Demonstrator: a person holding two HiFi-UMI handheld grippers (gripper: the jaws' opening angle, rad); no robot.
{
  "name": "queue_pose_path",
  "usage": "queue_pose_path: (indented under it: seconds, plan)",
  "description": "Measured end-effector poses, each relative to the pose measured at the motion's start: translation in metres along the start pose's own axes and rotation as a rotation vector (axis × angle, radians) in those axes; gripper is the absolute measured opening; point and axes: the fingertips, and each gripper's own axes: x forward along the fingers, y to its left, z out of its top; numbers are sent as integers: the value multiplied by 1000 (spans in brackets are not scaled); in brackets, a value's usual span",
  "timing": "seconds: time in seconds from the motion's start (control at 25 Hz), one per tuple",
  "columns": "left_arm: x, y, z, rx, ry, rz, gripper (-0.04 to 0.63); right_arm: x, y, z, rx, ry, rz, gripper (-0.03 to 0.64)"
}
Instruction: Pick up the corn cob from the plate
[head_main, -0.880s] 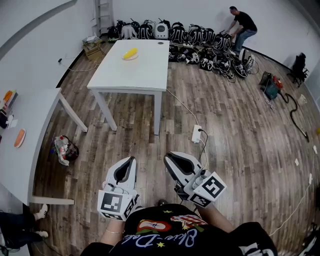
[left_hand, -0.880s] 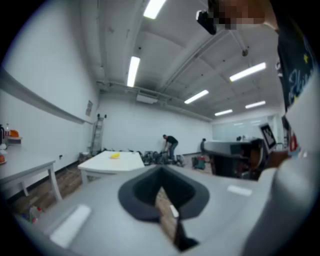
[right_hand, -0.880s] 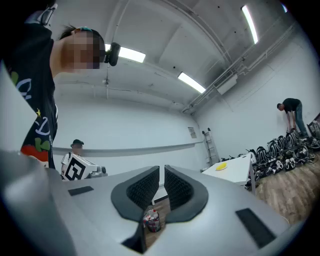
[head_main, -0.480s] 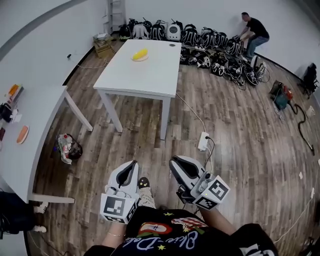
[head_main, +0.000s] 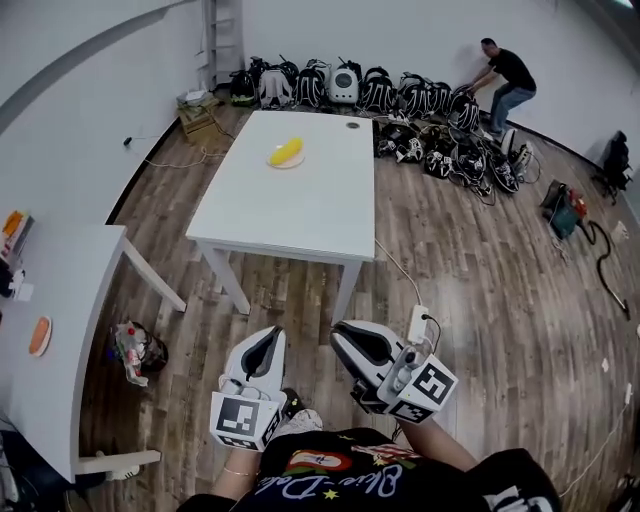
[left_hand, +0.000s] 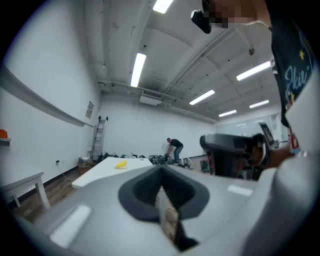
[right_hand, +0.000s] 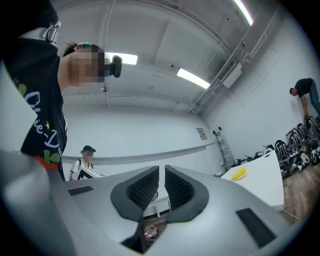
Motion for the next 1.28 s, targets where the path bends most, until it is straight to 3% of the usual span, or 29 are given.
queue_pose_path:
  seconds: [0.28,0.48,0.64,0.84,0.96,1.08,1.16,1.28]
  plan:
    - [65,106,0,9,15,-27,0,108,-84,-9,51,-29,-19,17]
    - [120,151,-2,-19,12,-43,0,147,-137,-24,105,-3,-40,18]
    - [177,185,-1,-5,26,-50,0,177,-205,-27,128,-13,-49,18]
    - [266,251,13,22,17,-6,0,236,-310,-12,82,-29,-66,20]
    - [323,280,18,11,21,14,0,265,-364,0,104,-33,-44,25]
    - [370,296,19,-12,30,5,0,290,-390,7,154,-39,30,28]
    - [394,302,19,-17,35,-6,0,300,-409,-5,161,13,55,42]
    - [419,324,13,-33,70,-8,0,321,-448,-27,147,119,76,114]
